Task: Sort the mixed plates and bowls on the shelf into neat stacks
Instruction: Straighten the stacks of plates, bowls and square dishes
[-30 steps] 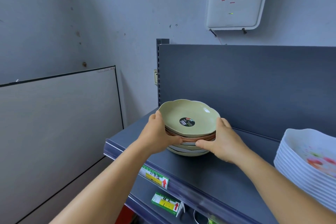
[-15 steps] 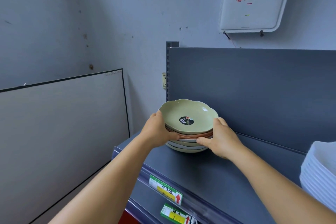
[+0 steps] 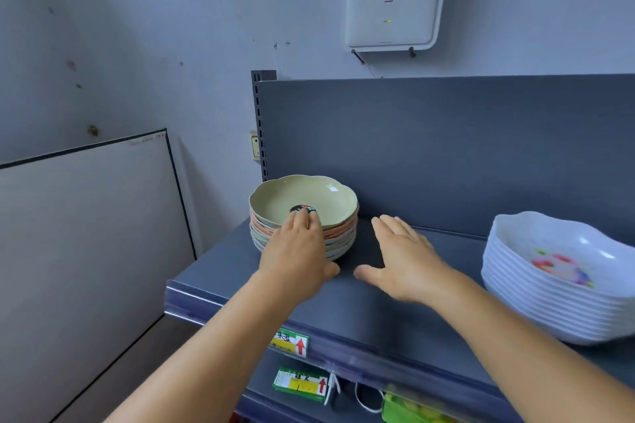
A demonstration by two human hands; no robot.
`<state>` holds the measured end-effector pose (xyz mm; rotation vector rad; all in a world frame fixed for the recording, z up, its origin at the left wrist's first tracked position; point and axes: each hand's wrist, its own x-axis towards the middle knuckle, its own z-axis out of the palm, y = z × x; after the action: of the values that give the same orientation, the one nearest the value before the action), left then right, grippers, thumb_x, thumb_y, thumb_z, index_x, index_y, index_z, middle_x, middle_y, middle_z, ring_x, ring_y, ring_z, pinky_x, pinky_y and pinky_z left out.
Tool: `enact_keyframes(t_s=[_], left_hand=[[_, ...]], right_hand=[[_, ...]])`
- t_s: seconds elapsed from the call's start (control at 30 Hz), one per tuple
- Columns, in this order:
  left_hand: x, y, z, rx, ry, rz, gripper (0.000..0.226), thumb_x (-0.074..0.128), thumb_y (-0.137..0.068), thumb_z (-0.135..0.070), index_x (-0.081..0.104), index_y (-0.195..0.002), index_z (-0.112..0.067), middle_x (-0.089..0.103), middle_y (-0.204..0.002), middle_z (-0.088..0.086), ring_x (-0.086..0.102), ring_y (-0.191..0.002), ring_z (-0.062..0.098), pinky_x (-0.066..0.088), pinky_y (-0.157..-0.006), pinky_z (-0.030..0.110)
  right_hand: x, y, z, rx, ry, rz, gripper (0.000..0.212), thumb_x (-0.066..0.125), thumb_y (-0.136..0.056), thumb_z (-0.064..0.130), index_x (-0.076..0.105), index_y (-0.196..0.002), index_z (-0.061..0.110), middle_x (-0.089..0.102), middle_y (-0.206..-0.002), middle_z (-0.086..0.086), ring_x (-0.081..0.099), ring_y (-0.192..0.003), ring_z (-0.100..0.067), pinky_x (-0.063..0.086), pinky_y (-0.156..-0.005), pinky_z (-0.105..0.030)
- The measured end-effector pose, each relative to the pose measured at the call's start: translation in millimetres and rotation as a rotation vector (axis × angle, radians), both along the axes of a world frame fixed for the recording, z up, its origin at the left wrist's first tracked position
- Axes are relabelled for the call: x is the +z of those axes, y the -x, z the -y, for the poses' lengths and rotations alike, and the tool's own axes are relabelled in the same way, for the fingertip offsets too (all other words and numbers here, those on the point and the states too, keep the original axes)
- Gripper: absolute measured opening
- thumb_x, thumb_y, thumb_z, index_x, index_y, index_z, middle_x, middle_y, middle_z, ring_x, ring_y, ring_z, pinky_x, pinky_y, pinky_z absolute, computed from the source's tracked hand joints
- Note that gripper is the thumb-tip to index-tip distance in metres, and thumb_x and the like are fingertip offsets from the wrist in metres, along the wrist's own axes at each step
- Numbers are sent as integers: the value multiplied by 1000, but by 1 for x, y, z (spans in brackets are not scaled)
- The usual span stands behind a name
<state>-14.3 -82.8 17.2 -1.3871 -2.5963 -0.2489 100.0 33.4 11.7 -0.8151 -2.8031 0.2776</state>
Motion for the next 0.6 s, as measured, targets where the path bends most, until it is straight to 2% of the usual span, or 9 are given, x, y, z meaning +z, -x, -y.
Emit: enact_keyframes(t_s=[0.1, 0.27, 0.4, 0.5, 0.6], left_hand=[[-2, -26, -12, -117, 21, -35, 71, 54, -90, -49, 31, -143, -9, 40, -142, 6, 36, -132, 24, 33, -107, 34], [-6, -67, -35, -256, 20, -31, 69, 50, -92, -50, 30, -145, -9, 43, -141, 5, 37, -134, 23, 33, -107, 33], [-4, -98, -53, -329, -17, -17, 65, 49, -94, -49, 32, -143, -10, 42, -142, 2, 36, -134, 21, 33, -107, 32], [-2, -118, -68, -359, -24, -7, 65, 48, -94, -49, 31, -144, -11, 40, -145, 1, 34, -137, 20, 31, -108, 31], [0, -138, -85, -362, -12, 6, 67, 46, -95, -50, 28, -147, -11, 37, -149, 0, 31, -139, 19, 30, -109, 30]], right_hand=[[1, -32, 3, -49, -41, 2, 71, 53, -90, 51, 26, -143, 13, 28, -150, 0, 14, -146, -21, 20, -116, -35], [5, -89, -1, -145, -89, -26, 64, 51, -89, 49, 30, -139, 14, 35, -138, 4, 20, -142, -20, 25, -112, -33], [10, -127, -10, -196, -96, -38, 74, 50, -89, 50, 20, -148, 15, 25, -150, 4, 17, -143, -16, 20, -114, -31], [15, -154, -21, -247, -82, -46, 69, 51, -89, 51, 25, -144, 17, 25, -150, 6, 18, -143, -15, 20, -113, -31], [17, -181, -35, -276, -95, -67, 56, 49, -90, 49, 35, -134, 18, 33, -143, 5, 24, -140, -17, 25, -109, -29]])
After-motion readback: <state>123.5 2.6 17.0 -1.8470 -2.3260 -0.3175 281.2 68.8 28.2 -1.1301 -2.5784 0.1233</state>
